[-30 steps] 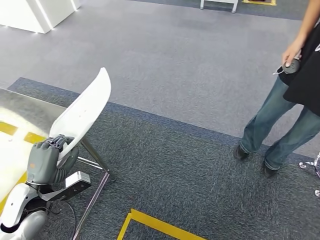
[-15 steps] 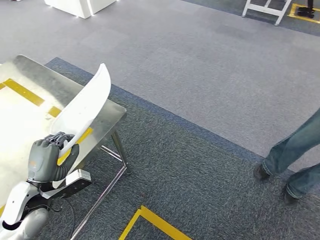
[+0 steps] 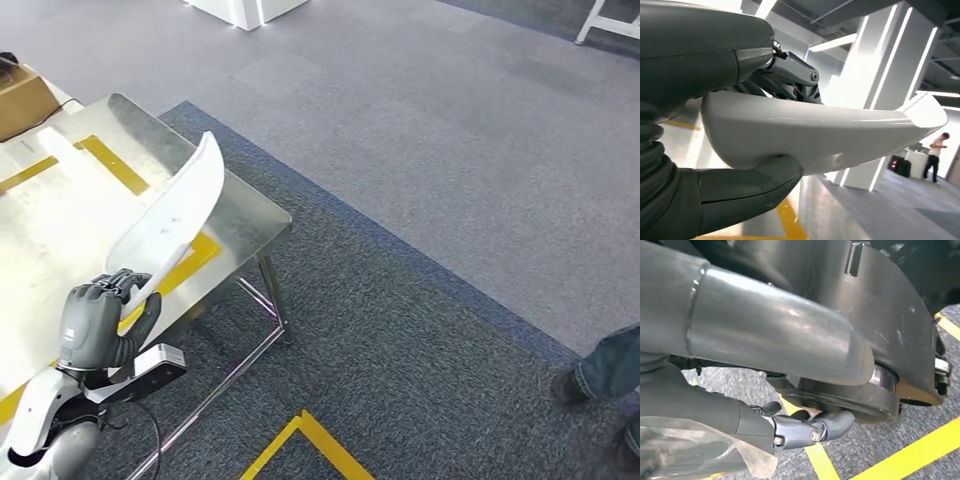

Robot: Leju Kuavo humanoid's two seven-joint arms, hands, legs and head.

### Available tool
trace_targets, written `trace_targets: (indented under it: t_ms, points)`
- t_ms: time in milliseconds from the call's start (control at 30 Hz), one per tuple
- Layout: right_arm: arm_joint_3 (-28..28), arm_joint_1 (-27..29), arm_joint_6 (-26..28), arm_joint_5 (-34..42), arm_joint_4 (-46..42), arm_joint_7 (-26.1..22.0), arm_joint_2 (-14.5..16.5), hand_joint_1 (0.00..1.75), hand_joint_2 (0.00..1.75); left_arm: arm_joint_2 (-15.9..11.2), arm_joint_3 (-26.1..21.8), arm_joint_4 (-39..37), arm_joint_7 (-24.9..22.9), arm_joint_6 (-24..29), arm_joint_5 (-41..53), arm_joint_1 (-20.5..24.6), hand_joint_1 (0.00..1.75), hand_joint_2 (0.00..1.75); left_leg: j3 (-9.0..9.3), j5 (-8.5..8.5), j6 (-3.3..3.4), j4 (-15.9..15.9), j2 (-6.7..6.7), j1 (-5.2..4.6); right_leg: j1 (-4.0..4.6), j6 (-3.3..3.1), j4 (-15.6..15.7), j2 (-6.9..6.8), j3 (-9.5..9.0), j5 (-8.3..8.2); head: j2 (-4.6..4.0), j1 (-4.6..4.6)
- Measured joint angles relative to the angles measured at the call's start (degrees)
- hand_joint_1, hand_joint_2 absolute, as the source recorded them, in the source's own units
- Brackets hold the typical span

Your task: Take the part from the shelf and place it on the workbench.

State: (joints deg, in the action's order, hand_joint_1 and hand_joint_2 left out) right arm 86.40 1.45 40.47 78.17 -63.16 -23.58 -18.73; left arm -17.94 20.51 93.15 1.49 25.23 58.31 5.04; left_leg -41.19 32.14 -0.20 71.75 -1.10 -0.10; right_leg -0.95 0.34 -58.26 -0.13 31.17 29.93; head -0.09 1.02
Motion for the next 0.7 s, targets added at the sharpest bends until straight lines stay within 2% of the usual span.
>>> trace_targets:
  t_ms: [33,67,100,133,200,233,267,333,367,400,433,467,500,533,567,600,633,667,700]
  points:
    - [0.0,0.1,0.0,0.0,0.0,0.0,0.0,0.00,0.00,0.1,0.0,0.0,0.0,0.0,0.0,-0.1,1.75,1.75,-1.42,0.75,-0.09,2.8,0.28,0.13,0.07,-0.08,0.0,-0.85,-0.11,0.15,0.00,-0.01]
    - [0.0,0.1,0.0,0.0,0.0,0.0,0.0,0.00,0.00,0.1,0.0,0.0,0.0,-0.1,0.0,-0.2,1.75,1.75,-1.95,0.47,-0.14,3.8,0.39,0.23,0.12,-0.11,0.0,-1.66,-0.25,0.32,0.00,-0.01]
    - [0.0,0.2,0.0,0.0,0.0,0.0,0.0,0.00,0.00,0.1,0.0,0.0,0.0,-0.1,0.0,-0.3,1.75,1.75,-1.31,-0.89,-0.11,2.4,0.56,0.29,0.15,-0.08,0.0,-2.44,-0.47,0.52,0.00,-0.01]
    - [0.0,0.3,0.0,0.0,0.0,0.0,0.0,0.00,0.00,0.1,0.0,0.0,0.0,-0.1,0.0,-0.3,1.75,1.75,0.34,-2.95,-0.01,-1.0,1.03,0.30,0.18,0.00,0.0,-3.16,-0.78,0.77,0.00,-0.01]
    - [0.0,0.4,0.0,0.0,0.0,0.0,0.0,0.00,0.00,0.2,0.0,0.0,0.0,-0.1,0.0,-0.2,1.75,1.75,4.17,-5.61,0.39,-8.4,3.53,-0.23,0.40,0.43,0.0,-4.41,-1.38,1.34,0.00,-0.05]
    - [0.0,0.5,0.0,0.0,0.1,-0.1,0.0,0.00,0.00,0.2,0.0,0.0,0.0,-0.1,0.0,-0.1,1.75,1.75,5.28,-5.95,0.67,-10.7,4.58,-0.55,0.58,0.72,0.0,-4.99,-1.58,1.59,0.00,-0.04]
    - [0.0,0.5,0.0,0.0,0.1,-0.1,0.0,0.00,0.00,0.2,0.0,0.0,0.0,-0.1,0.0,-0.1,1.75,1.75,5.69,-5.66,0.94,-11.6,5.14,-0.86,0.73,1.01,0.1,-5.58,-1.74,1.79,0.00,-0.01]
    - [0.0,0.6,0.0,0.0,0.2,-0.1,-0.1,0.00,0.00,0.2,-0.1,0.0,0.0,0.0,0.0,-0.1,1.75,1.75,5.76,-5.59,1.51,-12.1,4.07,-0.92,0.90,1.54,0.5,-6.84,-2.16,2.07,0.00,0.08]
    - [-0.1,0.5,0.0,0.0,0.2,-0.2,-0.1,0.00,0.00,0.2,-0.1,0.1,0.0,0.0,0.0,-0.2,1.75,1.75,5.95,-5.67,1.77,-12.4,3.39,-0.76,0.87,1.84,0.4,-6.44,-2.28,2.37,0.00,0.15]
    - [-0.1,0.4,0.0,0.0,0.2,-0.2,-0.1,0.00,0.00,0.2,-0.1,0.1,0.0,0.0,0.0,-0.1,1.75,1.75,6.17,-5.78,2.00,-12.7,2.72,-0.55,0.83,2.12,-0.4,-5.11,-1.94,2.99,0.00,0.30]
    - [0.0,0.2,0.0,0.0,0.2,-0.3,-0.2,0.00,0.00,0.2,-0.1,0.2,0.0,0.0,0.0,0.0,1.75,1.75,6.38,-5.88,2.27,-12.9,2.14,-0.33,0.79,2.36,-2.4,-3.38,-0.85,4.08,0.00,0.50]
    - [0.0,0.0,0.0,0.0,0.2,-0.4,-0.2,0.00,0.00,0.2,-0.1,0.2,0.1,-0.1,0.0,0.2,1.75,1.75,6.43,-5.87,2.47,-13.0,1.57,-0.24,0.72,2.47,-5.7,-1.46,0.99,5.51,0.00,0.71]
    - [0.0,-0.1,0.0,0.0,0.2,-0.5,-0.2,0.00,0.00,0.3,0.0,0.2,0.1,-0.1,0.1,0.3,1.75,1.75,6.44,-5.83,2.63,-13.0,0.92,-0.23,0.72,2.48,-9.7,-0.38,3.33,6.98,0.00,0.84]
    - [0.0,-0.2,0.0,0.0,0.2,-0.6,-0.2,0.00,0.00,0.3,0.0,0.2,0.1,-0.1,0.1,0.2,1.75,1.75,6.47,-5.78,2.78,-13.0,0.20,-0.27,0.75,2.45,-13.2,-0.05,5.59,7.90,0.00,0.90]
    - [0.0,-0.2,0.0,0.0,0.2,-0.6,-0.2,0.00,0.00,0.3,0.0,0.2,0.1,-0.2,0.1,0.2,1.75,1.75,6.53,-5.75,2.82,-13.0,-0.59,-0.30,0.78,2.38,-15.2,0.08,7.14,7.81,0.00,0.90]
    - [0.0,-0.3,0.0,0.0,0.2,-0.6,-0.2,0.00,0.00,0.4,0.0,0.2,0.1,-0.3,0.1,0.2,1.75,1.75,6.63,-5.72,2.82,-13.0,-1.40,-0.31,0.78,2.31,-15.0,0.16,7.66,6.60,0.00,0.90]
    - [0.0,-0.4,0.0,0.0,0.2,-0.6,-0.2,0.00,0.00,0.4,0.0,0.2,0.1,-0.3,0.1,0.1,1.75,1.75,6.77,-5.68,2.77,-13.0,-2.26,-0.27,0.74,2.21,-12.6,0.40,7.00,4.38,0.00,0.91]
    - [0.0,-0.4,0.0,0.0,0.2,-0.5,-0.2,0.00,0.00,0.4,0.0,0.2,0.1,-0.4,0.1,0.1,1.75,1.75,6.89,-5.61,2.66,-13.0,-3.08,-0.23,0.61,2.13,-8.7,1.31,5.60,1.94,0.00,0.92]
    - [0.0,-0.4,0.0,0.0,0.2,-0.5,-0.2,0.00,0.00,0.4,0.0,0.2,0.1,-0.5,0.1,0.2,1.75,1.75,6.90,-5.51,2.48,-12.8,-3.87,-0.26,0.38,2.04,-5.0,2.65,4.06,0.25,0.00,0.91]
